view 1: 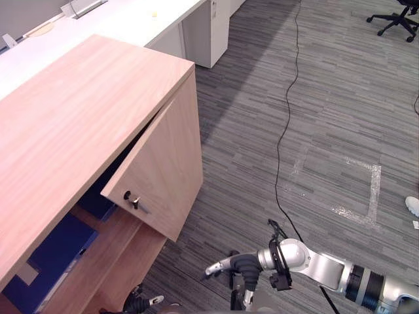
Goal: Walk over to the cabinet, pick up the folder, carry it to the office cabinet, place the folder inside the office cabinet, then close the office cabinet door
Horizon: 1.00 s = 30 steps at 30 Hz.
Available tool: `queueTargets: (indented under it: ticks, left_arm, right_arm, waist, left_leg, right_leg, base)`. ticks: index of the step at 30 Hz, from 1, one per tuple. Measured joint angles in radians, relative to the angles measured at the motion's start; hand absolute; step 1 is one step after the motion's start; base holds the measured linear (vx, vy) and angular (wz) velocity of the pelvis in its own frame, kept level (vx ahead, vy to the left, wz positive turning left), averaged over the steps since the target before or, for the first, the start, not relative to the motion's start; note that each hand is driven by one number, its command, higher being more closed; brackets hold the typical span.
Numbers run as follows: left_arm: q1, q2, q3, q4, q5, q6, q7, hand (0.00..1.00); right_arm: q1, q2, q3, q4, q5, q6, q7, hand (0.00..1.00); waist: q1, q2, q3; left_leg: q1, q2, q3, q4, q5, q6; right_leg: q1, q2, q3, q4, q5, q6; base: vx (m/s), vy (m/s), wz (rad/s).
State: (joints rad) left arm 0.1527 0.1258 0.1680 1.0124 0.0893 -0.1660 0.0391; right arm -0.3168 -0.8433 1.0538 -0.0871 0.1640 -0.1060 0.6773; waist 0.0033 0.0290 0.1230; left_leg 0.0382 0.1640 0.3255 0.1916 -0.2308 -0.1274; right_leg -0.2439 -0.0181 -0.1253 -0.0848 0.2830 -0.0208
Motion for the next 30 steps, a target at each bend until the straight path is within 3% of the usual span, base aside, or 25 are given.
queueTargets:
  ticks: [4,7,10,12,13,16,18,21,22,23,24,25,26,28,30]
  left_arm:
    - [-0.013,0.001,0.015,0.007,-0.001,0.002,0.000,0.00]
    - [-0.015,0.004,0.014,0.006,-0.001,0.003,0.002,0.00]
    - [-0.020,0.001,-0.002,0.000,-0.003,0.009,0.010,0.00]
    - [-0.021,0.002,-0.031,-0.008,-0.008,0.011,0.023,0.00]
    - [-0.021,-0.001,-0.038,-0.012,-0.012,0.011,0.026,0.00]
    - [-0.023,0.000,-0.078,-0.025,-0.021,0.011,0.049,0.00]
    - [-0.028,0.001,-0.104,-0.021,-0.022,0.016,0.057,0.00]
    - [-0.034,0.013,-0.153,-0.023,-0.019,0.019,0.064,0.00]
    - [-0.037,0.019,-0.169,-0.023,-0.016,0.019,0.066,0.00]
    - [-0.038,0.023,-0.172,-0.022,-0.015,0.019,0.067,0.00]
    - [-0.043,0.035,-0.182,-0.020,-0.011,0.019,0.068,0.00]
    - [-0.047,0.043,-0.184,-0.020,-0.011,0.019,0.068,0.00]
    - [-0.052,0.045,-0.183,-0.005,-0.011,0.019,0.071,0.00]
    - [-0.044,0.034,-0.178,0.020,-0.011,0.020,0.075,0.00]
    - [-0.031,0.035,-0.158,0.020,-0.014,0.020,0.075,0.00]
  right_arm:
    - [0.016,0.005,-0.003,0.008,-0.026,0.007,0.010,0.00]
    - [0.059,0.079,-0.057,0.107,-0.040,0.007,-0.017,0.00]
    - [0.109,0.286,-0.214,0.393,-0.102,0.006,-0.093,0.00]
    - [0.114,0.476,-0.403,0.694,-0.214,0.007,-0.232,0.00]
    - [0.113,0.516,-0.454,0.763,-0.248,0.005,-0.279,0.00]
    - [0.115,0.681,-0.784,1.152,-0.394,0.020,-0.496,0.00]
    - [0.148,0.703,-0.912,1.256,-0.443,0.046,-0.576,0.00]
    - [0.204,0.729,-1.028,1.302,-0.460,0.075,-0.632,0.00]
    - [0.231,0.739,-1.079,1.299,-0.451,0.077,-0.644,0.00]
    - [0.239,0.745,-1.104,1.299,-0.429,0.077,-0.648,0.00]
    - [0.253,0.751,-1.129,1.300,-0.404,0.077,-0.652,0.00]
    - [0.260,0.756,-1.143,1.302,-0.393,0.078,-0.653,0.00]
    - [0.265,0.760,-1.166,1.307,-0.371,0.081,-0.659,0.00]
    - [0.268,0.775,-1.192,1.309,-0.338,0.079,-0.661,0.00]
    - [0.274,0.788,-1.192,1.308,-0.332,0.079,-0.658,0.00]
  waist:
    - [0.026,-0.020,-0.009]
    - [0.043,-0.037,-0.009]
    - [0.047,-0.047,-0.014]
    - [0.064,-0.044,-0.015]
    - [0.068,-0.044,-0.015]
    - [0.069,-0.038,-0.020]
    - [0.068,-0.024,-0.014]
    - [0.064,-0.018,-0.013]
    - [0.054,-0.014,-0.012]
    - [0.047,-0.019,-0.016]
    - [0.035,-0.042,-0.026]
    - [0.035,-0.057,-0.030]
    - [0.050,-0.067,-0.035]
    - [0.048,-0.049,-0.046]
    - [0.047,-0.050,-0.052]
  left_leg:
    - [-0.002,-0.010,-0.009,0.008,-0.006,0.011]
    - [-0.010,-0.007,-0.047,0.016,-0.007,0.015]
    - [-0.051,-0.016,-0.137,0.015,0.014,0.015]
    - [-0.056,-0.017,-0.210,0.007,0.027,0.015]
    - [-0.056,-0.018,-0.231,0.003,0.031,0.015]
    - [-0.072,-0.039,-0.383,-0.004,0.042,0.016]
    - [-0.074,-0.056,-0.478,-0.019,0.070,0.023]
    - [-0.073,-0.084,-0.598,-0.046,0.110,0.027]
    - [-0.076,-0.095,-0.661,-0.050,0.124,0.030]
    - [-0.086,-0.102,-0.691,-0.050,0.130,0.028]
    - [-0.104,-0.132,-0.752,-0.051,0.139,0.026]
    - [-0.110,-0.152,-0.776,-0.052,0.143,0.024]
    - [-0.110,-0.173,-0.802,-0.058,0.147,0.019]
    - [-0.107,-0.149,-0.812,-0.089,0.166,0.004]
    - [-0.107,-0.118,-0.812,-0.109,0.174,-0.003]
  right_leg:
    - [0.009,-0.019,-0.007,0.000,0.004,0.006]
    - [0.025,-0.033,-0.039,-0.002,-0.007,0.017]
    - [0.035,-0.057,-0.124,-0.005,-0.026,0.028]
    - [0.071,-0.073,-0.193,-0.005,-0.045,0.032]
    - [0.084,-0.078,-0.216,-0.004,-0.050,0.033]
    - [0.145,-0.123,-0.350,0.034,-0.102,0.066]
    - [0.139,-0.172,-0.356,0.163,-0.141,0.073]
    - [0.135,-0.213,-0.231,0.280,-0.157,0.058]
    - [0.113,-0.225,-0.172,0.338,-0.224,0.081]
    - [0.119,-0.217,-0.131,0.331,-0.270,0.098]
    - [0.149,-0.198,-0.066,0.284,-0.302,0.112]
    - [0.163,-0.193,-0.050,0.255,-0.301,0.112]
    - [0.198,-0.208,-0.084,0.214,-0.326,0.148]
    - [0.225,-0.185,-0.127,0.189,-0.326,0.149]
    - [0.233,-0.156,-0.147,0.174,-0.326,0.146]
  base:
    - [-0.04,0.042,0.09]
    - [-0.06,0.010,0.36]
    - [-0.06,-0.007,0.87]
    - [0.02,-0.010,0.89]
    - [0.05,0.017,1.08]
    - [0.09,0.065,1.36]
    - [0.18,0.193,1.42]
    - [0.16,0.174,1.29]
    - [0.10,0.050,1.43]
    - [0.08,-0.029,1.64]
    - [0.05,-0.075,1.38]
    - [0.07,-0.137,1.38]
    - [0.08,-0.163,0.86]
    - [0.09,-0.196,0.58]
    - [0.03,-0.157,0.25]
